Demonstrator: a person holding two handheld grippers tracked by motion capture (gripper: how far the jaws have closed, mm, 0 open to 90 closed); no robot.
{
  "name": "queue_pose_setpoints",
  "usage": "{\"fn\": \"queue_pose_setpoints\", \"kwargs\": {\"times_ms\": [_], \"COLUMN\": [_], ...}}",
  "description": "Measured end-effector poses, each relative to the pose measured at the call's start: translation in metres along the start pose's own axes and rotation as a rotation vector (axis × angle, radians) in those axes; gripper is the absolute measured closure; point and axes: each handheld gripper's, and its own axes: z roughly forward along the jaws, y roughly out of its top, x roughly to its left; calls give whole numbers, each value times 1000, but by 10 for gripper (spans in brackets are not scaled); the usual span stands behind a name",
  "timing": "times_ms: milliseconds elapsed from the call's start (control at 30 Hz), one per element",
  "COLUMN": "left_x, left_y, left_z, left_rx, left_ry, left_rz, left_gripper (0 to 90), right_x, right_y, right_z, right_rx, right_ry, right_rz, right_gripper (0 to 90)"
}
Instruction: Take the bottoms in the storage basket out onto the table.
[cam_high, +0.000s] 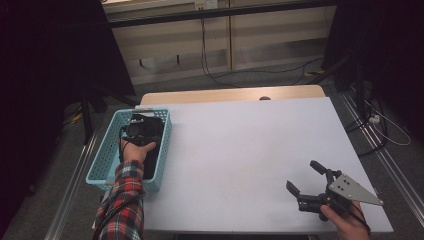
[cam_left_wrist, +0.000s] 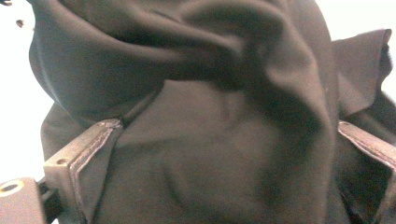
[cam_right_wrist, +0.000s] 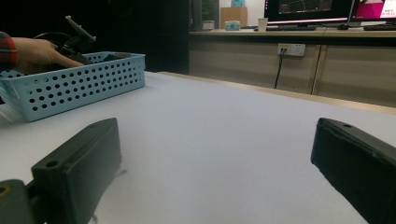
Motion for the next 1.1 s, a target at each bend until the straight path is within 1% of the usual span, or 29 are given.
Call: {"fn": "queue_pose_setpoints", "kwargs": {"times_ms": [67,167,200,233,267,333,400,433,467,533,567,600,667,700,767,900,1000,1033,1067,1100], "left_x": [0,1,1,2,2,2,2,2,1,0,-1,-2,-4,-4,-5,-3,-2,-1,-1,0], "left_y": [0,-2,-2,-2,-2,-1,-1,0,0,1,1,1,2,3,3,2,1,1,1,1], "left_z": [0,2,2,1,2,1,-2,-3,-4,-6,-7,-8,-9,-10,-10,-12,-13,-13,-14,-15], "left_rx": [21,32,29,42,29,35,46,55,55,69,78,81,94,110,115,108,97,97,92,94], "left_ry": [7,28,27,23,20,7,-1,-1,-5,-9,-4,-4,-8,-11,-16,-37,-42,-49,-61,-78], "left_rz": [10,14,0,13,-2,11,18,28,19,23,28,24,13,16,-2,-35,-38,-42,-55,-59], "left_gripper": [57,83,86,98,115,158,236,319,374,467,523,578,662,698,744,776,784,786,787,787], "right_x": [0,0,0,0,0,0,0,0,0,0,0,0,0,0,1,1,0,0,0,0], "right_y": [0,0,0,0,0,0,0,0,0,0,0,0,0,0,0,0,0,0,0,0], "right_z": [0,0,0,0,0,0,0,0,0,0,0,0,0,0,0,0,0,0,0,0], "right_rx": [1,1,1,3,4,3,3,3,3,4,4,5,7,6,5,4,2,2,3,4], "right_ry": [-2,-1,0,1,2,4,4,3,3,3,4,6,9,9,10,8,7,7,7,7], "right_rz": [2,2,1,1,2,-2,-1,0,1,1,1,0,-3,-4,-1,-1,0,0,0,0], "right_gripper": [11,11,11,11,11,11,11,11,11,11,11,11,11,11,11,11,11,11,11,11]}}
